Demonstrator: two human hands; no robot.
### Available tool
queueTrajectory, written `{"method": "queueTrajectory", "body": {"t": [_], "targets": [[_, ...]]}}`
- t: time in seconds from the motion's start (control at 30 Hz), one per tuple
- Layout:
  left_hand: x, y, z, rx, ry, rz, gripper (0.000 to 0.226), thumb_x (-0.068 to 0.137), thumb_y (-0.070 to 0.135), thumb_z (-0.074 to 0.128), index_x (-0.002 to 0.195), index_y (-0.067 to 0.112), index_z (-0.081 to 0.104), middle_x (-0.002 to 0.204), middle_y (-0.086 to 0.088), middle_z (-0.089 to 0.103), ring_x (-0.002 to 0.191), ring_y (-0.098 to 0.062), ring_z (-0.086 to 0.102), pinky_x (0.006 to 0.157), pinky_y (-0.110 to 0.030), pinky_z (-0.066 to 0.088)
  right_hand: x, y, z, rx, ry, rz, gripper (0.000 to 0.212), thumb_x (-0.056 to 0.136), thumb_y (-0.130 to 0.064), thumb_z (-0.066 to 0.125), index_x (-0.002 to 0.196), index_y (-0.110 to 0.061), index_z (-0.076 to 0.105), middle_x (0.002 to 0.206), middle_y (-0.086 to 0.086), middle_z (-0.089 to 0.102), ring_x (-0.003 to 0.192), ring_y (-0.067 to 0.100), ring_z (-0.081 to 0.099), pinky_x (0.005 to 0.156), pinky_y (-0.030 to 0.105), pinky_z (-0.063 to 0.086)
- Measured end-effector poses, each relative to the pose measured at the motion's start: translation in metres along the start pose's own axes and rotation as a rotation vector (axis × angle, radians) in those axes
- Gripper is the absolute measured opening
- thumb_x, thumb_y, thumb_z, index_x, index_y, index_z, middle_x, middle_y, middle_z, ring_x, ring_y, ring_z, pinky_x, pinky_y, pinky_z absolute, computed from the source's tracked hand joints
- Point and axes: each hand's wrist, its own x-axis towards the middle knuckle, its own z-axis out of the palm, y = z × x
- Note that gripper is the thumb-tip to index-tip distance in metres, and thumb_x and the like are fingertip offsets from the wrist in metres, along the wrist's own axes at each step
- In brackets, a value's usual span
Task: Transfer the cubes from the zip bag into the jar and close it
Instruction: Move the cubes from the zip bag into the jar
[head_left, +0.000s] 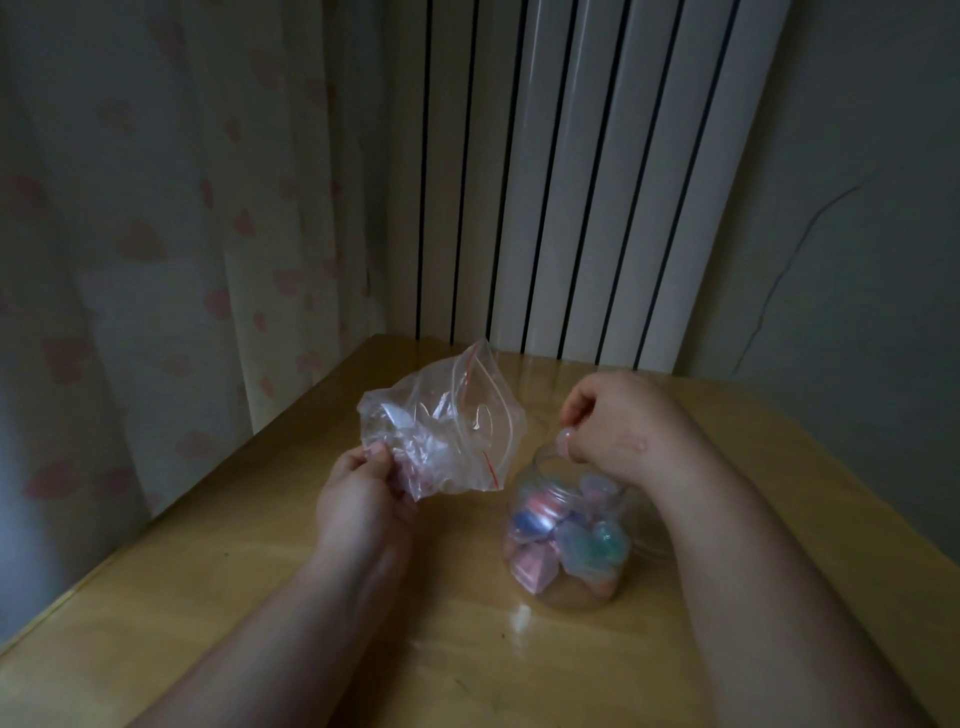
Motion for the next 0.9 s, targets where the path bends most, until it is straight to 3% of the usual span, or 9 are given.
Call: {"method": "queueTrajectory", "body": {"t": [0.2,0.3,0.43,0.5,0.57,0.63,0.7,0.8,0.9], "targets": [[0.002,-0.002,-0.002,0.012,-0.013,0.007,0.011,0.101,0.004,0.047,0.098,0.003,0.058,0.089,-0.017,0.059,0.088,-0.029,0.057,0.104,-0.051,0.044,0.000,-0.005,0.002,-0.075,-0.129,0.058,0.026,0.078,-0.008,0.076,0.098,-0.023,0.071,0.109,0.002,0.066,0.097,0.020,0.064,0.084,0.032,0.055],[0.001,-0.001,-0.001,0.008,-0.015,0.002,0.018,0.101,0.005,0.047,0.115,-0.002,0.055,0.104,-0.022,0.059,0.098,-0.031,0.057,0.106,-0.050,0.046,0.002,-0.003,0.003,0.047,-0.003,-0.001,0.024,0.084,-0.005,0.066,0.088,-0.029,0.070,0.106,-0.001,0.068,0.096,0.019,0.064,0.087,0.033,0.054],[-0.002,0.001,0.000,-0.020,-0.033,0.001,0.013,0.101,0.002,0.047,0.111,0.003,0.054,0.088,-0.015,0.062,0.076,-0.020,0.063,0.062,-0.029,0.061,-0.002,-0.011,0.008,0.441,0.000,-0.107,0.014,0.095,-0.033,0.057,0.083,-0.029,0.063,0.087,0.000,0.071,0.085,0.021,0.070,0.086,0.048,0.056],[-0.003,0.002,0.001,-0.050,-0.034,-0.010,0.012,0.099,0.000,0.048,0.110,0.005,0.052,0.089,-0.014,0.061,0.071,-0.018,0.064,0.059,-0.027,0.061,-0.008,-0.020,0.009,0.575,-0.084,-0.100,0.044,0.088,-0.066,0.048,0.102,-0.026,0.061,0.105,0.005,0.070,0.096,0.022,0.068,0.091,0.051,0.054],[-0.003,0.003,0.001,-0.059,-0.039,-0.003,0.015,0.098,-0.002,0.048,0.111,0.006,0.051,0.093,-0.014,0.060,0.071,-0.018,0.065,0.055,-0.024,0.060,-0.013,-0.024,0.011,0.564,-0.177,-0.073,0.089,0.066,-0.084,0.047,0.137,-0.030,0.044,0.137,0.005,0.056,0.120,0.027,0.057,0.102,0.047,0.045],[-0.006,0.004,0.003,-0.059,-0.057,-0.003,0.014,0.098,-0.003,0.049,0.108,0.005,0.051,0.091,-0.013,0.061,0.070,-0.017,0.066,0.052,-0.022,0.058,-0.016,-0.027,0.012,0.518,-0.199,-0.062,0.102,0.062,-0.074,0.067,0.148,-0.037,0.025,0.152,0.002,0.040,0.132,0.027,0.045,0.101,0.039,0.039],[-0.008,0.004,0.005,-0.064,-0.086,-0.002,0.014,0.097,-0.005,0.049,0.106,0.005,0.051,0.087,-0.013,0.062,0.066,-0.016,0.066,0.053,-0.022,0.057,-0.014,-0.026,0.014,0.517,-0.154,-0.029,0.100,0.067,-0.043,0.085,0.146,-0.039,0.025,0.148,0.001,0.045,0.127,0.027,0.050,0.100,0.037,0.042],[-0.009,0.004,0.006,-0.055,-0.114,0.018,0.024,0.095,-0.009,0.049,0.109,0.009,0.049,0.085,-0.015,0.060,0.066,-0.019,0.065,0.057,-0.025,0.059,-0.005,-0.020,0.021,0.528,-0.061,0.031,0.079,0.075,-0.013,0.080,0.139,-0.034,0.038,0.114,0.002,0.066,0.096,0.020,0.067,0.083,0.040,0.058],[-0.011,0.004,0.005,0.044,-0.086,0.048,0.026,0.092,-0.010,0.052,0.107,0.011,0.049,0.086,-0.014,0.060,0.064,-0.019,0.061,0.062,-0.030,0.055,0.004,-0.012,0.016,0.595,0.118,0.069,0.044,0.083,-0.007,0.071,0.118,-0.028,0.054,0.095,-0.001,0.069,0.079,0.015,0.067,0.066,0.028,0.056]]}}
